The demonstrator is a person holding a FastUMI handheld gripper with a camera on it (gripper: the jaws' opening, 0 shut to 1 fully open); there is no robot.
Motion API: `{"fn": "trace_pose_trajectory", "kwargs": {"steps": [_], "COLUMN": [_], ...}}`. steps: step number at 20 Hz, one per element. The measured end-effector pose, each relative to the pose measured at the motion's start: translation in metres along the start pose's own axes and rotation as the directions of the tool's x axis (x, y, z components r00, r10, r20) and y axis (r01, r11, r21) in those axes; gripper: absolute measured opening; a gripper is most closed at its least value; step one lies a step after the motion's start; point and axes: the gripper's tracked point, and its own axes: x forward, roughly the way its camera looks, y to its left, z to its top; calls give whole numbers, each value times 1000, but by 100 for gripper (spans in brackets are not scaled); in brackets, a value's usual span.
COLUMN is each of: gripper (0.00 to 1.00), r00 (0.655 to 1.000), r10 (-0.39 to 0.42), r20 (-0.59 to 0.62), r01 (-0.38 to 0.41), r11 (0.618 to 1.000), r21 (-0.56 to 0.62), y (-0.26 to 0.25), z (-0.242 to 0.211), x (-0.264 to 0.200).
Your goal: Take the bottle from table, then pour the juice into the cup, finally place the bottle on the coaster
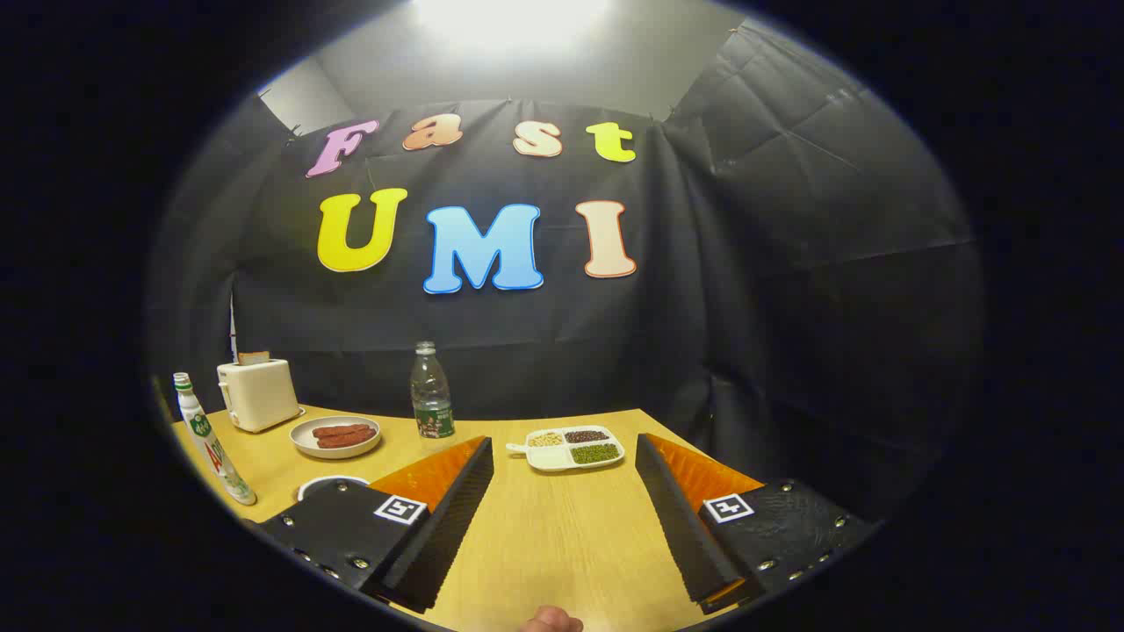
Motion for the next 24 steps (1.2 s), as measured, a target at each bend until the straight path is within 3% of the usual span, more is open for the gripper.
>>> {"fn": "trace_pose_trajectory", "kwargs": {"steps": [2, 8, 17, 24], "gripper": [99, 99, 99, 99], "r00": [1000, 998, 999, 967], "r10": [-12, 64, 48, 255], "r20": [-14, 14, -16, -8], "r01": [12, -64, -48, -255], "r11": [999, 998, 999, 967], "r21": [-34, -17, 20, 8], "y": [26, 120, 177, 290], "z": [2, 23, 7, -16], "x": [-14, -50, -78, -116]}}
